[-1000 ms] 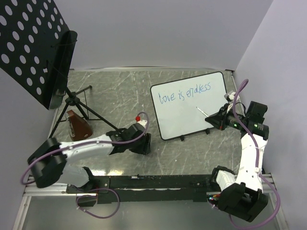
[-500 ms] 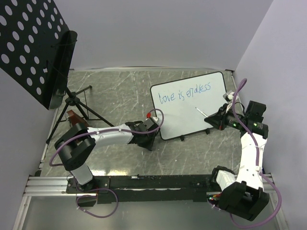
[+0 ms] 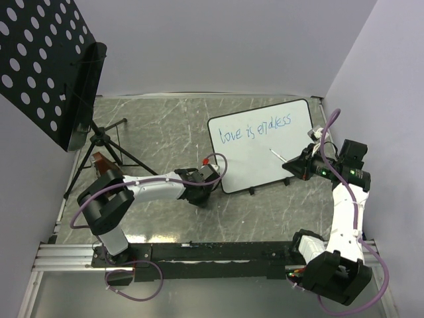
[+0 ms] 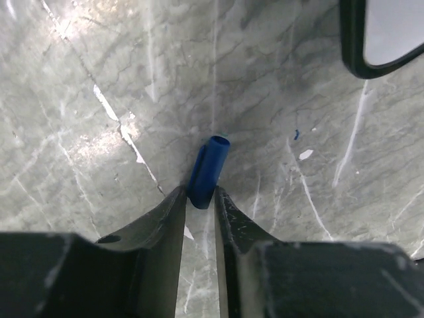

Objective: Write a sentence on the whiteboard
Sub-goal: Pick up the pen cap from the center of the board.

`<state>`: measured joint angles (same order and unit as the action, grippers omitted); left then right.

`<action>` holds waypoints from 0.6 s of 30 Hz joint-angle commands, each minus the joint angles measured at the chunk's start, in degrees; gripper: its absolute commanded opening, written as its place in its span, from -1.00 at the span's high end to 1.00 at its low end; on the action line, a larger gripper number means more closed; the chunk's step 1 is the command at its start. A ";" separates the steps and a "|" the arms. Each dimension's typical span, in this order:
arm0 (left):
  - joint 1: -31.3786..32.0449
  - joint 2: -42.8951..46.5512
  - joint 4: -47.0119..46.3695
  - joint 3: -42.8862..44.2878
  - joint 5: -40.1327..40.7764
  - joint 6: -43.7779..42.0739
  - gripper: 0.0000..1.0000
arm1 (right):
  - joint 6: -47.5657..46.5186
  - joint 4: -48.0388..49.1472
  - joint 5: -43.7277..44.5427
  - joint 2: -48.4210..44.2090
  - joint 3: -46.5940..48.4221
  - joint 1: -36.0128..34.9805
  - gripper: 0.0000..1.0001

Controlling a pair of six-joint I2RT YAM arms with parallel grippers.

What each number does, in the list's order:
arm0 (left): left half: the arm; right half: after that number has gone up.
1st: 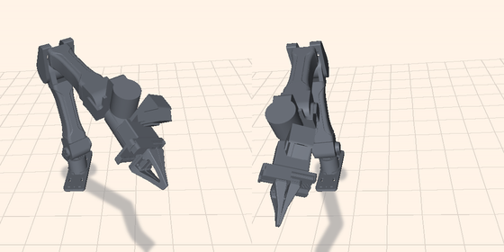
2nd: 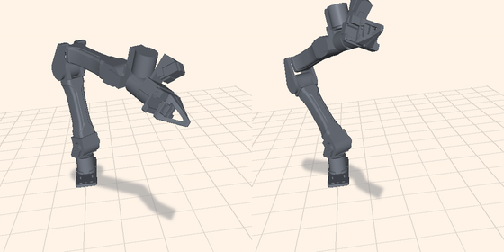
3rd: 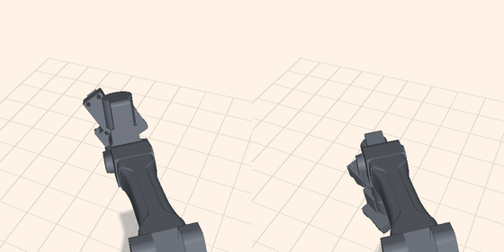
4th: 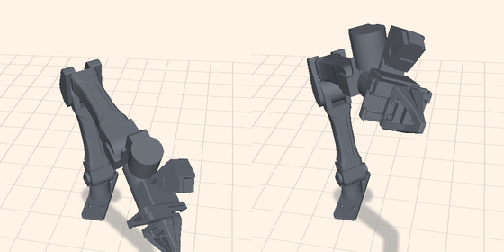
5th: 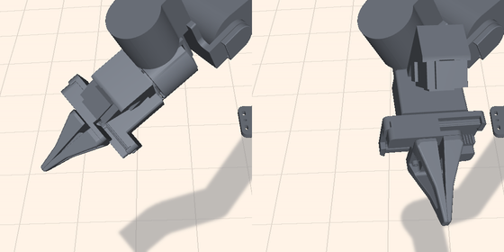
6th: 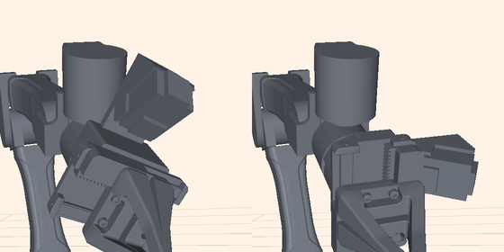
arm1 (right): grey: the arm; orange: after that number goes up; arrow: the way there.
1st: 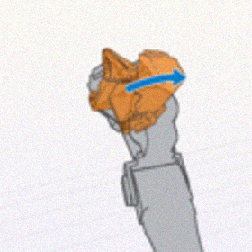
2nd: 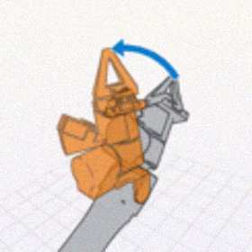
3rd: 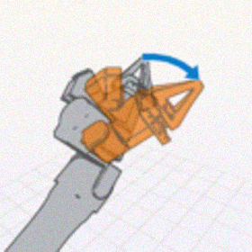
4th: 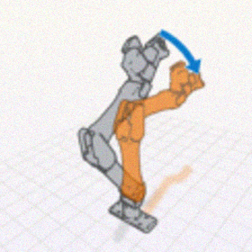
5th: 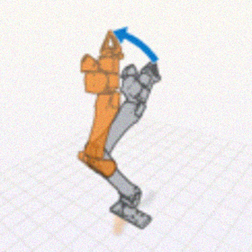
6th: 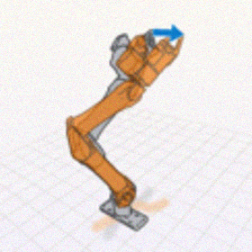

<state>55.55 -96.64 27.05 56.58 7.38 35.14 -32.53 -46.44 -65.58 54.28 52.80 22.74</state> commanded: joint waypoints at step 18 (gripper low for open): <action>3.51 14.45 -17.81 -9.11 -6.93 -32.04 0.98 | -30.63 -21.23 6.07 7.59 4.17 -16.90 1.00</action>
<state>58.72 -88.51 14.46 48.21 5.21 13.56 -49.65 -60.27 -62.65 60.71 56.66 13.63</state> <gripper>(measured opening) 0.054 0.186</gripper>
